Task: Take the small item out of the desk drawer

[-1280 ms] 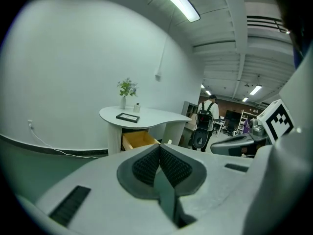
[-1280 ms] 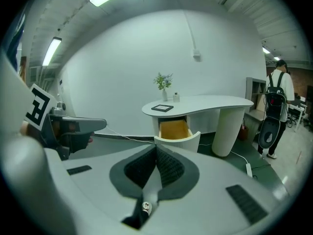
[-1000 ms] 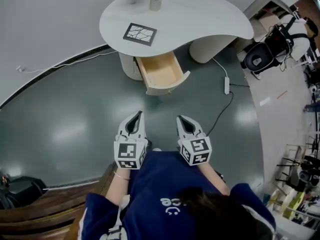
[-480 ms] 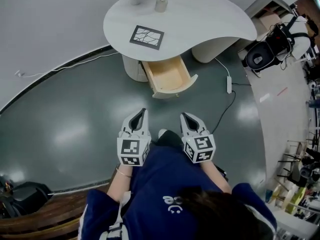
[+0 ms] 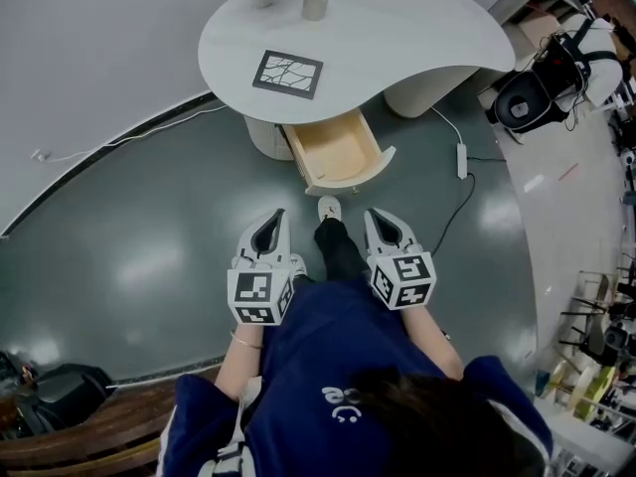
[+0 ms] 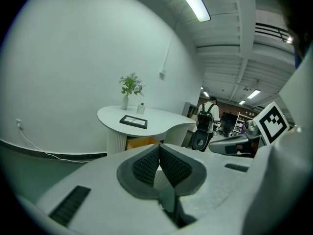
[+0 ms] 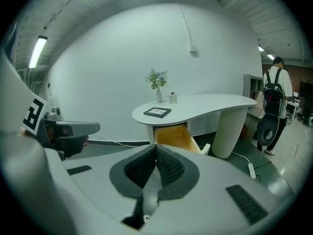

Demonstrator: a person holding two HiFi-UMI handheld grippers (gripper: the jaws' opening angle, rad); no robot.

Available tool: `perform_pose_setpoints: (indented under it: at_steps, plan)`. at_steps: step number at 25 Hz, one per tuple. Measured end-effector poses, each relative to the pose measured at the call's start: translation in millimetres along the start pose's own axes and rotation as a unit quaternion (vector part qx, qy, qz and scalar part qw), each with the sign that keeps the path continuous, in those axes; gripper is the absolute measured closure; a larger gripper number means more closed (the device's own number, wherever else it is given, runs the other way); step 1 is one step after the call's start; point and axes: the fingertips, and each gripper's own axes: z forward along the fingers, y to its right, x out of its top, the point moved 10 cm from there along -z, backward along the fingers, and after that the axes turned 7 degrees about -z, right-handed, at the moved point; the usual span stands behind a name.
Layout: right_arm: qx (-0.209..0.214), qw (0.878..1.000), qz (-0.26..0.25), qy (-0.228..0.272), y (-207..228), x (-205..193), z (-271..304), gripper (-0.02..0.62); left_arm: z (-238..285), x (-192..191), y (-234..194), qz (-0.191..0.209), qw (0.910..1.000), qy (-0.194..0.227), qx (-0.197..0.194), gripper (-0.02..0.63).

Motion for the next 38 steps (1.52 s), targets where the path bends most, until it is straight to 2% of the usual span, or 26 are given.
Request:
perform_pose_setpoints:
  at_steps: [7,19,28,34,38]
  plan:
    - [0.018,1.000,0.007,-0.006,36,20,35,0.588,31,16,1,0.006,0.9992,-0.011,0.038,0.602]
    - [0.121,0.991,-0.009,-0.047,94,62,121,0.588,112,46,7,0.000,0.9954,-0.034,0.089,0.602]
    - [0.198,0.974,-0.023,-0.112,129,78,181,0.588,157,65,10,-0.031,0.9881,-0.030,0.148,0.603]
    - [0.251,0.956,-0.054,-0.143,134,81,203,0.588,176,73,14,-0.050,0.9813,-0.023,0.185,0.602]
    - [0.268,0.947,-0.054,-0.168,136,80,214,0.588,179,74,14,-0.055,0.9775,-0.025,0.202,0.603]
